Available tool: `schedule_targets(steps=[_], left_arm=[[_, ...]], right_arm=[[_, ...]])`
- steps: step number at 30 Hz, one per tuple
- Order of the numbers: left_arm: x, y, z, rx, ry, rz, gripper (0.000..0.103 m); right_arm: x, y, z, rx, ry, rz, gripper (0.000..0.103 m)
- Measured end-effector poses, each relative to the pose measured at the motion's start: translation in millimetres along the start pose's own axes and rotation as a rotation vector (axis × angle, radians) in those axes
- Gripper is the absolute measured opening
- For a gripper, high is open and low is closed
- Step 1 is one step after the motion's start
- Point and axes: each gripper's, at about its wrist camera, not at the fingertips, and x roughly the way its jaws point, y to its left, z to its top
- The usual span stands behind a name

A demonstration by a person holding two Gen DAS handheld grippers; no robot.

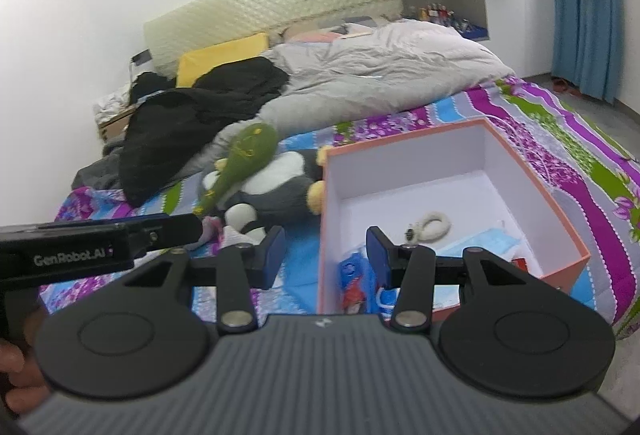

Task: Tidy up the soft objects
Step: 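Move both grippers back from the box toward the tissue and panda plush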

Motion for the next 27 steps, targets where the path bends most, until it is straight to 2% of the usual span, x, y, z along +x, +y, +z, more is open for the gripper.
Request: schedule_targets(steps=[12, 27], left_arm=[[-44.5, 33.8, -31.9, -0.066, -0.015, 0.071, 0.04], [-51.7, 74.7, -89.2, -0.151, 0.062, 0.155, 0.04]], right_arm=[[-10.3, 41.5, -24.6, -0.056, 0.025, 0.074, 0.048], [1.5, 73.6, -78.1, -0.103, 0.145, 0.121, 0.048]])
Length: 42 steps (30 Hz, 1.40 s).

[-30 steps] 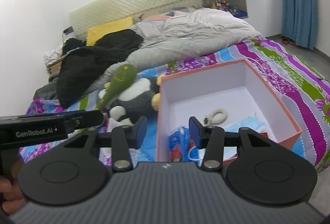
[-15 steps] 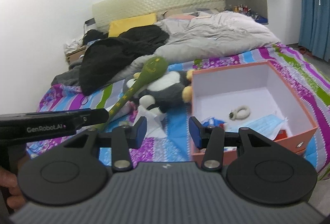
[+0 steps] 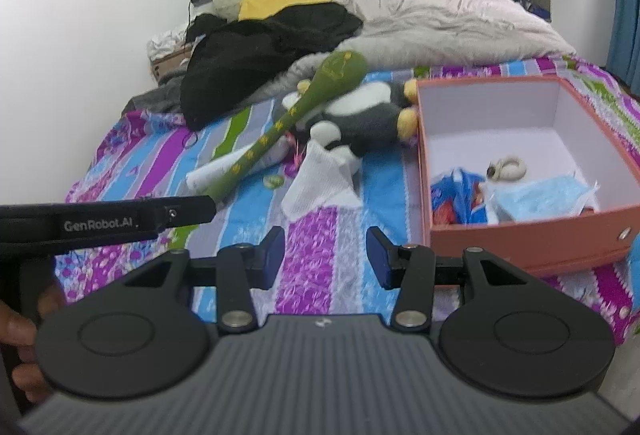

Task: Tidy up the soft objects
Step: 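Move both grippers back from the box toward the tissue and panda plush, then grasp the white tissue with the left gripper while the right grasps the small panda plush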

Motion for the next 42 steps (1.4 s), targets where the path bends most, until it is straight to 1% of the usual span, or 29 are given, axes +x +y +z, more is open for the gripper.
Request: schedule_targets(steps=[3, 7, 8, 9, 10, 15, 16, 17, 18, 19, 21, 24, 27, 28, 31, 33, 35, 37, 40, 42], left_arm=[[7.0, 7.9, -7.6, -0.014, 0.027, 0.013, 0.04], [19.0, 16.0, -12.0, -0.033, 0.053, 0.028, 0.04], [23.1, 18.5, -11.8, -0.037, 0.058, 0.032, 0.041], [26.9, 20.4, -11.2, -0.039, 0.063, 0.034, 0.045], [31.1, 22.8, -10.5, -0.04, 0.067, 0.036, 0.046], [60.9, 35.6, 3.2, -0.032, 0.087, 0.05, 0.048], [68.8, 39.0, 7.2, -0.033, 0.089, 0.049, 0.051], [78.1, 43.0, 12.0, -0.035, 0.089, 0.051, 0.059], [87.1, 47.2, 15.7, -0.036, 0.086, 0.054, 0.065], [98.1, 52.2, 20.1, -0.035, 0.08, 0.053, 0.065], [120.7, 60.9, 28.2, -0.032, 0.078, 0.044, 0.065], [165.4, 75.4, 41.8, -0.031, 0.081, 0.028, 0.065], [212.7, 89.5, 54.0, -0.043, 0.102, 0.008, 0.065], [227.0, 93.9, 56.9, -0.047, 0.116, -0.007, 0.065], [264.9, 104.3, 60.1, -0.039, 0.186, -0.037, 0.064], [279.8, 109.0, 60.0, -0.042, 0.214, -0.042, 0.064], [289.3, 113.6, 60.5, -0.055, 0.229, -0.039, 0.061], [295.6, 116.9, 61.7, -0.072, 0.243, -0.037, 0.059], [297.6, 122.1, 61.3, -0.1, 0.225, -0.068, 0.056], [298.6, 123.8, 59.2, -0.109, 0.201, -0.089, 0.048]], right_arm=[[6.1, 1.8, -6.7, 0.005, 0.021, 0.005, 0.048], [17.6, 0.8, -6.4, 0.021, 0.035, 0.002, 0.048], [22.0, 0.6, -3.9, 0.023, 0.037, 0.002, 0.048], [27.0, 0.6, -0.9, 0.025, 0.04, 0.002, 0.048], [31.4, 0.2, 1.8, 0.028, 0.043, 0.003, 0.048], [64.5, -0.7, 25.4, 0.036, 0.05, 0.003, 0.048], [72.9, -1.3, 31.2, 0.038, 0.051, 0.004, 0.048], [82.9, -1.7, 37.7, 0.039, 0.051, 0.005, 0.048], [93.4, -1.8, 43.6, 0.039, 0.051, 0.004, 0.048], [105.6, -2.6, 50.0, 0.039, 0.053, -0.001, 0.048], [133.1, -6.2, 63.0, 0.045, 0.067, -0.022, 0.048], [176.8, -17.1, 81.3, 0.07, 0.086, -0.042, 0.048], [221.7, -23.9, 94.9, 0.059, 0.113, -0.094, 0.048], [233.7, -25.4, 98.0, 0.061, 0.129, -0.107, 0.048], [265.6, -34.6, 105.9, 0.129, 0.16, -0.098, 0.048], [281.8, -39.3, 110.2, 0.161, 0.176, -0.117, 0.048], [293.6, -44.5, 114.5, 0.198, 0.183, -0.104, 0.048], [302.8, -45.4, 117.6, 0.197, 0.189, -0.108, 0.048], [312.7, -47.8, 116.8, 0.209, 0.197, -0.115, 0.048], [314.8, -47.6, 114.9, 0.208, 0.185, -0.099, 0.046]])
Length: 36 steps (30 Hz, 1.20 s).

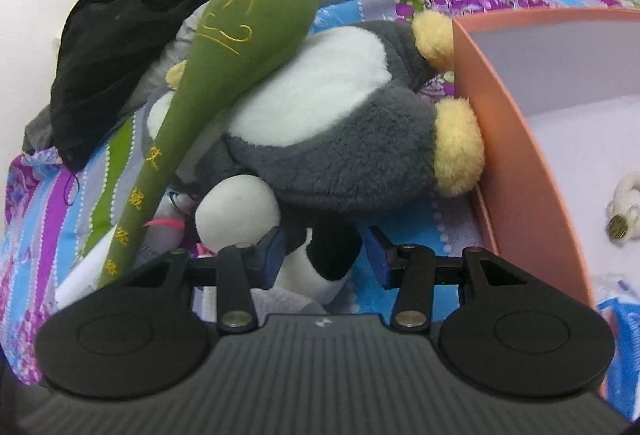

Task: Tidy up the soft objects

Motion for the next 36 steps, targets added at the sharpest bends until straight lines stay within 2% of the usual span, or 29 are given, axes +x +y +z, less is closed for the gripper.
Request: schedule_targets(steps=[1, 2, 3, 4, 8, 12, 24, 36], left_arm=[[2.2, 0.4, -1.4, -0.001, -0.002, 0.001, 0.044], [3.5, 0.4, -3.5, 0.0, -0.001, -0.001, 0.035], [5.1, 0.6, -6.1, 0.0, -0.001, -0.004, 0.022], [5.9, 0.7, -8.3, -0.003, -0.003, -0.002, 0.019], [-7.3, -4.5, -19.4, 0.011, -0.06, 0.01, 0.006], [-34.3, -11.9, -35.0, -0.012, -0.111, 0.032, 0.006], [-108.4, -33.5, -85.4, -0.073, -0.152, 0.078, 0.006], [-156.0, -34.5, -138.1, -0.163, -0.147, 0.143, 0.006]], right_arm=[[0.9, 0.5, -1.1, -0.011, -0.015, -0.009, 0.044], [2.1, 0.6, -2.3, -0.02, -0.037, -0.022, 0.044], [3.3, -0.1, -2.6, -0.018, -0.05, -0.033, 0.038], [4.6, -1.1, -2.8, -0.006, -0.047, -0.041, 0.026], [-6.7, -0.8, -9.8, -0.02, -0.103, -0.033, 0.024], [-27.6, 4.1, -24.6, -0.044, -0.138, -0.033, 0.023], [-102.8, -3.5, -78.1, -0.053, -0.186, -0.032, 0.023], [-154.0, -3.0, -136.3, -0.103, -0.155, -0.004, 0.023]])
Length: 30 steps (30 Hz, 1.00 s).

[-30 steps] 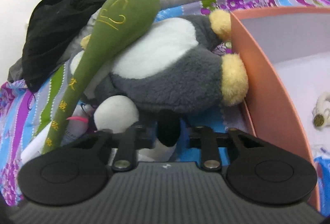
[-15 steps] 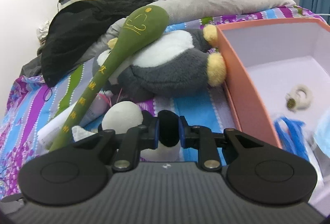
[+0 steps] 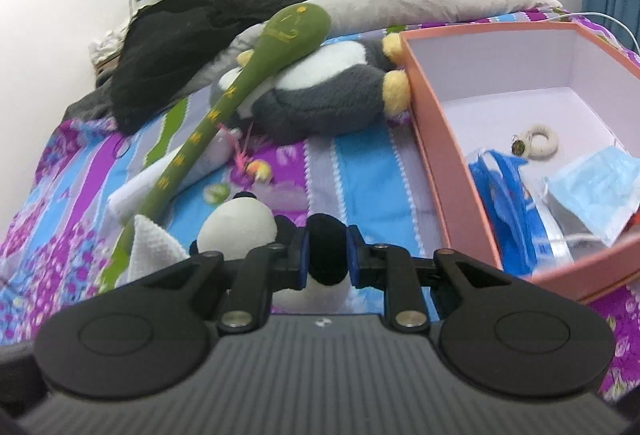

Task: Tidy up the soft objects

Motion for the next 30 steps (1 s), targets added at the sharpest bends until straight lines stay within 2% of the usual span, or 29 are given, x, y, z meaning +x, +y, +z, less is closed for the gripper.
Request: schedule_targets(steps=[10, 14, 18, 22, 23, 24, 27, 30], left_arm=[[-11.0, 22.2, -20.4, -0.074, 0.037, 0.07, 0.006], [-2.5, 27.0, -20.6, -0.094, 0.066, 0.065, 0.006], [5.8, 29.6, -22.7, -0.087, 0.098, 0.066, 0.006], [8.8, 30.8, -20.4, -0.094, 0.094, 0.072, 0.007], [9.9, 31.2, -19.9, -0.097, 0.097, 0.069, 0.011], [10.8, 31.6, -19.9, -0.099, 0.101, 0.07, 0.019], [8.6, 31.6, -19.8, -0.095, 0.084, 0.085, 0.04], [5.5, 31.8, -17.9, -0.092, 0.065, 0.093, 0.043]], right_arm=[[-9.7, -9.8, -24.4, 0.074, 0.114, 0.017, 0.023], [-5.9, -14.6, -31.2, 0.103, 0.155, 0.023, 0.023], [-0.4, -17.8, -34.8, 0.103, 0.169, 0.031, 0.026], [-2.1, -21.7, -31.1, 0.087, 0.155, 0.034, 0.03], [-2.9, -21.6, -30.0, 0.071, 0.153, 0.035, 0.03], [-4.3, -21.1, -29.2, 0.052, 0.146, 0.029, 0.03], [-11.1, -17.3, -26.4, -0.012, 0.116, 0.018, 0.041], [-19.7, -10.2, -23.9, -0.08, 0.072, 0.053, 0.041]])
